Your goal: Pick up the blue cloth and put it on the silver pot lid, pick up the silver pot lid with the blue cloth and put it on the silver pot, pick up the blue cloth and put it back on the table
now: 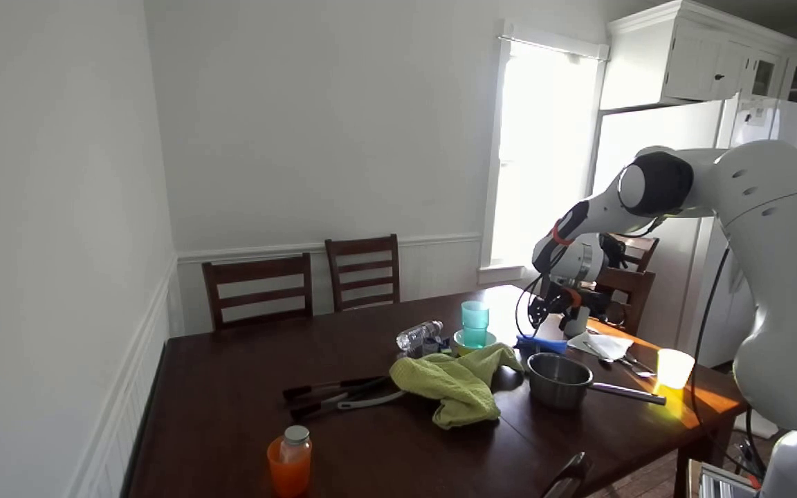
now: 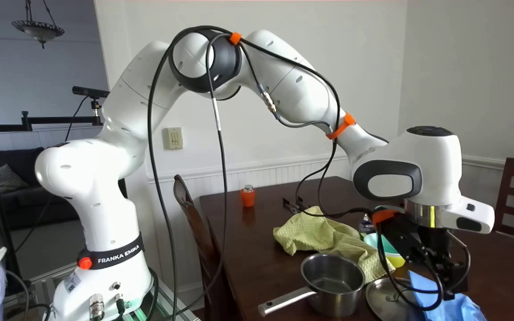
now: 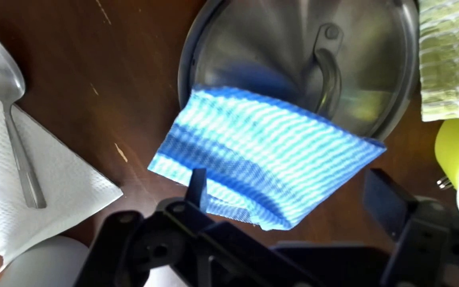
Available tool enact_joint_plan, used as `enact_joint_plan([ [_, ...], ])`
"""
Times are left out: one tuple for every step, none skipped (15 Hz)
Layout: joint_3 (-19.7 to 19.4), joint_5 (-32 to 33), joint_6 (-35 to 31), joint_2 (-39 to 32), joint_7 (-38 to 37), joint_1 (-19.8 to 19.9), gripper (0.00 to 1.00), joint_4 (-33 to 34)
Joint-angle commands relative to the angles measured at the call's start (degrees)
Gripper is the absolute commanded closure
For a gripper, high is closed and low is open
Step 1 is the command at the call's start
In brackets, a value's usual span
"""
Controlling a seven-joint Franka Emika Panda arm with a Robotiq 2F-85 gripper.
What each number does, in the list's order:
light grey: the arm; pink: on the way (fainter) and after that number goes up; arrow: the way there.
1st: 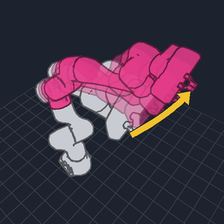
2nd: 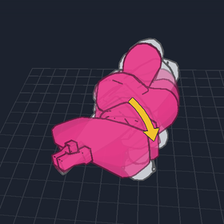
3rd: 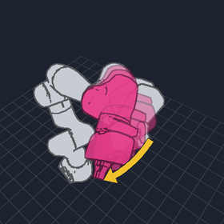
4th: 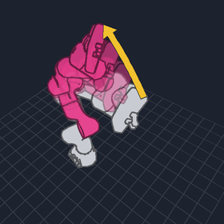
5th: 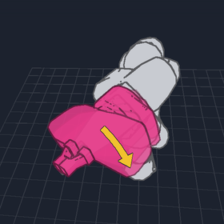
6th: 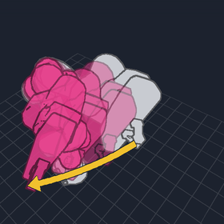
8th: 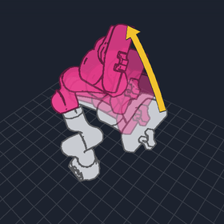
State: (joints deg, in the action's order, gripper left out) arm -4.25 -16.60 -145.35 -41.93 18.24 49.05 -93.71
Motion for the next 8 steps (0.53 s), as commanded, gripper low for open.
enact_joint_plan([
  [2.3, -2.4, -1.9, -2.4, 0.2, 1.7, 0.00, 0.5],
  [2.6, -2.7, -1.7, -3.2, 0.0, 1.8, 0.00, 1.0],
  [2.8, -2.9, -1.6, -3.7, -0.1, 1.9, 0.00, 1.3],
  [3.2, -3.0, -1.3, -4.1, -0.1, 2.1, 0.00, 1.5],
  [3.2, -2.8, -0.7, -4.3, -0.3, 2.0, 0.02, 1.6],
  [3.1, -2.5, -0.5, -4.6, -0.6, 1.8, 0.19, 1.5],
  [3.3, -2.4, -0.4, -4.7, -0.4, 1.8, 0.27, 1.6],
  [3.4, -2.4, -0.2, -5.0, -0.4, 1.9, 0.28, 1.7],
])
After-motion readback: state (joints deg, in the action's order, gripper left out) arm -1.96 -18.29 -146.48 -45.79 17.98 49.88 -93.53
